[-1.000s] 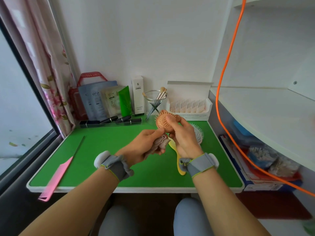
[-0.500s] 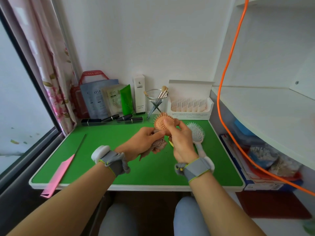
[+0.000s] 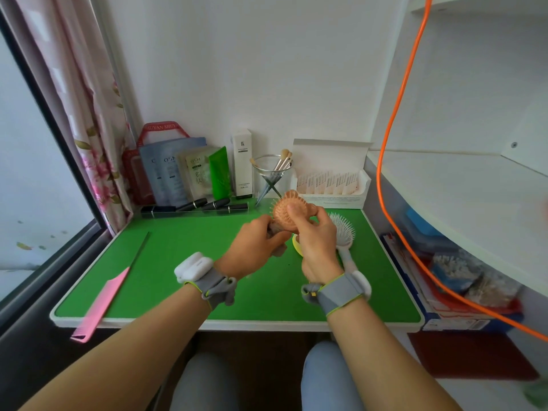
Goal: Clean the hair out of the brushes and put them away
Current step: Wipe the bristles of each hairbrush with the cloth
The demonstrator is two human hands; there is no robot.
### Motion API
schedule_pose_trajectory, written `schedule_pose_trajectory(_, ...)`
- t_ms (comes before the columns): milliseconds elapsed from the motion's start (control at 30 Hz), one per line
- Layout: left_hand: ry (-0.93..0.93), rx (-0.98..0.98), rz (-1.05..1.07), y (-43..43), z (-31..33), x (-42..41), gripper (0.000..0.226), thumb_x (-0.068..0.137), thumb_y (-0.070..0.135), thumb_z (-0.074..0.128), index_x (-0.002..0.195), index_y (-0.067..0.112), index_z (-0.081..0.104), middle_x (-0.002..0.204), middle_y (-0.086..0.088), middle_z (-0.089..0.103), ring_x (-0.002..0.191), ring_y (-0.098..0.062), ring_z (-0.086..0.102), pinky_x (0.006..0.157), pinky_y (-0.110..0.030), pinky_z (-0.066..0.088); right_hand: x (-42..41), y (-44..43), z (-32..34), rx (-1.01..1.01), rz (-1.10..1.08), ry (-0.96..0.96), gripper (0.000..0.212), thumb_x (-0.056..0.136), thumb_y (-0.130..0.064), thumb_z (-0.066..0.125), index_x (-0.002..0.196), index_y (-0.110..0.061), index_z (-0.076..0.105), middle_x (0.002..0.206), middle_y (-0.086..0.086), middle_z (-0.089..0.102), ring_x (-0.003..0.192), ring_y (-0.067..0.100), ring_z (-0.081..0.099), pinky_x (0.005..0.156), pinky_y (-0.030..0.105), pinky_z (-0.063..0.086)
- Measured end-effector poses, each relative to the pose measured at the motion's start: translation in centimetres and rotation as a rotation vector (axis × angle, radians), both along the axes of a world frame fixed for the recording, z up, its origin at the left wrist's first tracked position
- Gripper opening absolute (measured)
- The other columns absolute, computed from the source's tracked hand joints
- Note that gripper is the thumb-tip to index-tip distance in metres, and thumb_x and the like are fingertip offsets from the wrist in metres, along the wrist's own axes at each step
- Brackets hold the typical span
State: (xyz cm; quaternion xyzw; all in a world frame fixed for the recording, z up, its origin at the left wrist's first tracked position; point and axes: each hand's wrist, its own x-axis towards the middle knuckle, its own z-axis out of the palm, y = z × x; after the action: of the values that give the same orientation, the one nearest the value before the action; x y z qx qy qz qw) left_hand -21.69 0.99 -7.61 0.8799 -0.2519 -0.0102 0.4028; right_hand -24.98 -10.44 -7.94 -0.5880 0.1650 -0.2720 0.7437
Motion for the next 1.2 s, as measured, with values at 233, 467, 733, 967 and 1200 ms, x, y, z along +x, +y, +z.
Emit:
schedule_pose_trajectory(233, 0.251, -0.233, -0.115, 0.7, -0.2, -1.3, 0.025, 0.091, 0.030, 0.060, 0.086, 0.006, 0.057, 0.060, 0.000, 0.063, 0.042, -0.007, 0.054, 0.041, -0.019, 0.045, -0.1, -1.7, 1.2, 0.082, -0.008, -0.014, 0.019, 0.083, -0.023, 0.074, 0.074, -0.019, 0.057, 0.075, -0.002, 0.064, 0.059, 0.003, 0.056, 0.046, 0.014, 0.042)
schedule_pose_trajectory(467, 0.627, -0.629, -0.153, 1.0, -0.1, -1.6, 0.035, 0.098, 0.021, 0.047, 0.103, -0.013, 0.055, 0.073, -0.012, 0.063, 0.055, -0.016, 0.056, 0.049, -0.026, 0.050, -0.6, -2.5, 1.4, 0.216, -0.002, 0.024, 0.016, 0.087, -0.033, 0.068, 0.087, -0.019, 0.059, 0.085, 0.001, 0.062, 0.068, 0.010, 0.052, 0.053, 0.022, 0.040)
schedule_pose_trajectory(733, -0.014, -0.338, 0.067, -0.1, -0.1, -2.1, 0.010, 0.092, 0.017, 0.058, 0.098, 0.009, 0.057, 0.079, -0.004, 0.064, 0.059, -0.010, 0.057, 0.055, -0.026, 0.050, -1.2, 0.6, 1.2, 0.179, 0.229, 0.145, 0.017, 0.089, -0.019, 0.065, 0.073, -0.016, 0.064, 0.074, 0.005, 0.063, 0.066, 0.016, 0.055, 0.059, 0.027, 0.038)
schedule_pose_trajectory(967, -0.362, -0.231, 0.016, 0.4, -0.4, -3.1, 0.029, 0.090, 0.015, 0.062, 0.117, 0.006, 0.060, 0.103, -0.006, 0.050, 0.088, -0.014, 0.050, 0.079, -0.020, 0.039, -0.9, 0.3, 2.1, 0.272, 0.197, 0.150, 0.017, 0.092, -0.014, 0.059, 0.075, -0.015, 0.059, 0.070, 0.002, 0.061, 0.064, 0.013, 0.056, 0.058, 0.025, 0.040)
schedule_pose_trajectory(1200, -0.490, -0.440, 0.286, 0.1, 1.1, -2.2, 0.027, 0.093, 0.009, 0.056, 0.116, -0.003, 0.054, 0.110, -0.012, 0.046, 0.094, -0.011, 0.045, 0.084, -0.001, 0.031, -1.3, -0.2, 1.9, 0.306, 0.215, 0.159, 0.032, 0.103, -0.022, 0.040, 0.089, -0.006, 0.064, 0.061, 0.000, 0.045, 0.046, 0.009, 0.045, 0.043, 0.020, 0.037)
